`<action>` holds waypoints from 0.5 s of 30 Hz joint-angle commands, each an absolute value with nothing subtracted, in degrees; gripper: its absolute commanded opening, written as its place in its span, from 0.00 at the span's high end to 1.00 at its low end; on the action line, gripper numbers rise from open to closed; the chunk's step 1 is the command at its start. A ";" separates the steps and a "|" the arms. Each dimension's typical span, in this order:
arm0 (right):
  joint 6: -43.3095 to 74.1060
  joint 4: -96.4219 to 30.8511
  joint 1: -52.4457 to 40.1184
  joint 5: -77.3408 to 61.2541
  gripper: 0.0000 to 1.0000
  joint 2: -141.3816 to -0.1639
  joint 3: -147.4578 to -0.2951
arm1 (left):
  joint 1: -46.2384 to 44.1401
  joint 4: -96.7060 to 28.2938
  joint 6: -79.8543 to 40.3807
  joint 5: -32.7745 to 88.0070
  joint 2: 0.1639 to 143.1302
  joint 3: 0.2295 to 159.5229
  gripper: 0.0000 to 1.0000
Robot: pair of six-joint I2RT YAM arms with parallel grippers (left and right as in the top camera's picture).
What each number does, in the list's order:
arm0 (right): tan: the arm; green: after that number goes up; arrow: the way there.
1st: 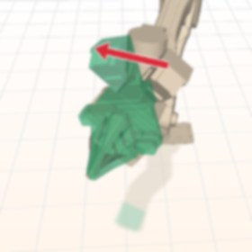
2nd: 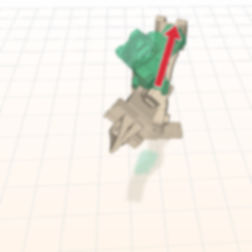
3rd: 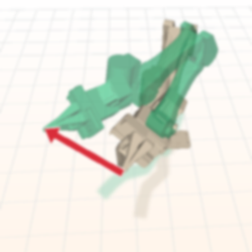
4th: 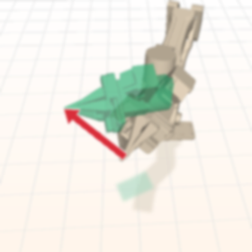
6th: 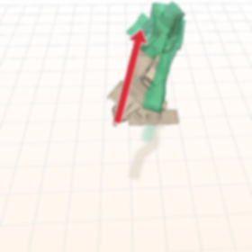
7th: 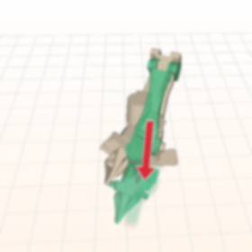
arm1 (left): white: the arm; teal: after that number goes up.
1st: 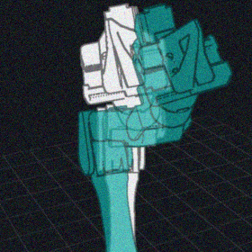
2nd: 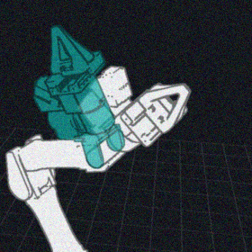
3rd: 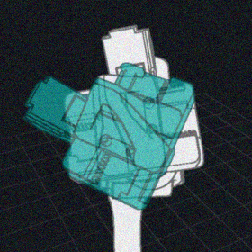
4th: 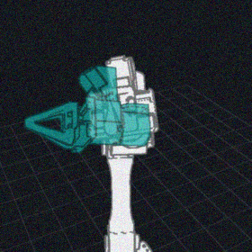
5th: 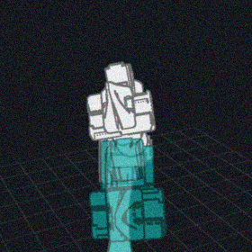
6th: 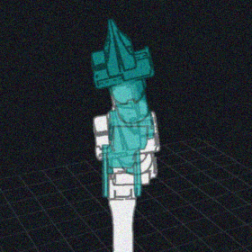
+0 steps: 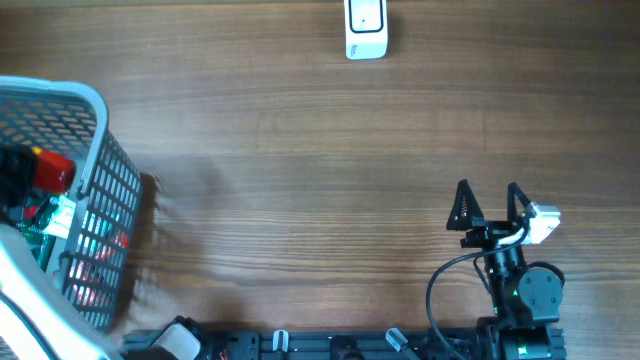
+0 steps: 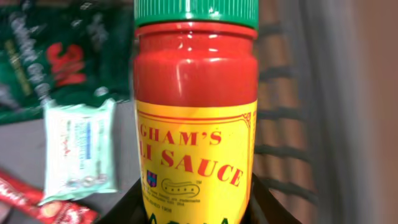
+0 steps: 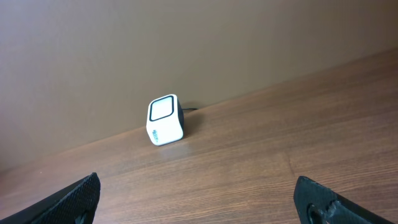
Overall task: Scan the item barcode
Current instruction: 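Lift the chili sauce bottle out and place it upright on the table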
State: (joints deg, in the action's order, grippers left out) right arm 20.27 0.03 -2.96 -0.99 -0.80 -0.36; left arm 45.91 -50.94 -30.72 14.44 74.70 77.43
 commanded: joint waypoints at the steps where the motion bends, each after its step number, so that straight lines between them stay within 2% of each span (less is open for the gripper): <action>1: 19.64 0.36 -3.16 0.03 0.00 -0.80 -0.30 | 45.95 -45.54 -32.99 20.36 63.40 78.78 0.76; 5: 19.64 0.36 -3.16 0.03 0.00 -0.80 -0.30 | 41.39 -40.36 -38.57 28.77 54.02 78.76 0.76; 11: 19.64 0.36 -3.16 0.03 0.00 -0.80 -0.30 | 12.40 -43.79 -39.03 28.82 55.55 78.70 0.76; 15: 19.62 0.36 -3.16 0.03 0.01 -0.80 -0.30 | -7.25 -49.76 -38.98 15.07 66.92 78.65 0.76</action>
